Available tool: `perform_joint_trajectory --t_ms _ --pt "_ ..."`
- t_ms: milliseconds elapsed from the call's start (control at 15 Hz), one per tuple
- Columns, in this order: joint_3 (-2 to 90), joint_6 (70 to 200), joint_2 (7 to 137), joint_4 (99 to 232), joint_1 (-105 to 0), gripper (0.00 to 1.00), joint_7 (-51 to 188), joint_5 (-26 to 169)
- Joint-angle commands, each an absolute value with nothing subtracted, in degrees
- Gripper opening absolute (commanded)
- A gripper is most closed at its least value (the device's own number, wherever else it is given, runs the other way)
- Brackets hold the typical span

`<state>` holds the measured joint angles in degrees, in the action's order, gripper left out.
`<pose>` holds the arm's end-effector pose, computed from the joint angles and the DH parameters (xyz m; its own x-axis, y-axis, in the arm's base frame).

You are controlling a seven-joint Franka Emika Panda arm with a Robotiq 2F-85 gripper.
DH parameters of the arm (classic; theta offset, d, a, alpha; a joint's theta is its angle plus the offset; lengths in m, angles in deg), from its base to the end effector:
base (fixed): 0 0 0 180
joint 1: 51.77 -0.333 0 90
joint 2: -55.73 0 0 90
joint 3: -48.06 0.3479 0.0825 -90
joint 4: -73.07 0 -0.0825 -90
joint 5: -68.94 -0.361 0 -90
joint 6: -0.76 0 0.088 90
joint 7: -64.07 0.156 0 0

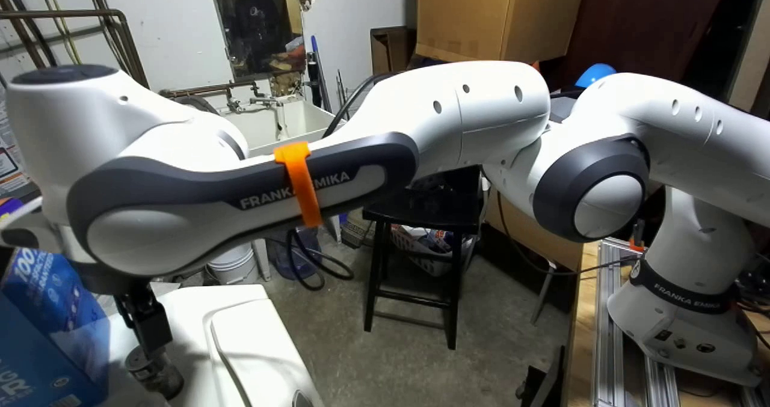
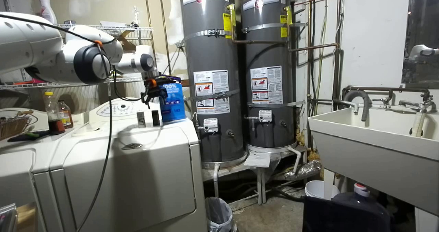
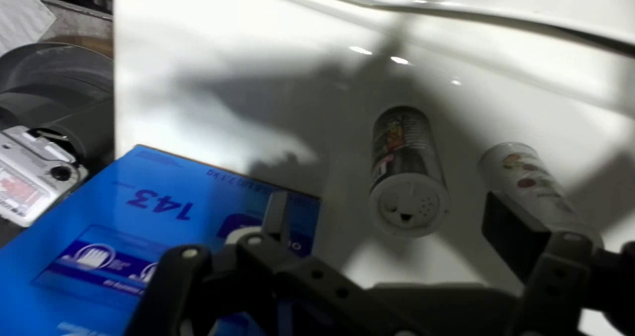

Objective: Pick up the black container from the table and put it on the washing machine on the right.

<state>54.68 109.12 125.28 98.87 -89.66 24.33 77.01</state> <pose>0.6520 0.5344 0.2950 0.1431 0.9776 0.1545 0.9708 -0.1691 0.1701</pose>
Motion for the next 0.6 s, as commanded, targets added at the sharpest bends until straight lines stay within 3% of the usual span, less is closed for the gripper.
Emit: perform_joint_trajectory --t_ms 0,533 --pt "53.12 108.37 120.46 99.52 -90.12 1.00 26.30 77.86" --pt "46.46 92.86 109.96 100.43 -90.46 1.00 40.72 82.85"
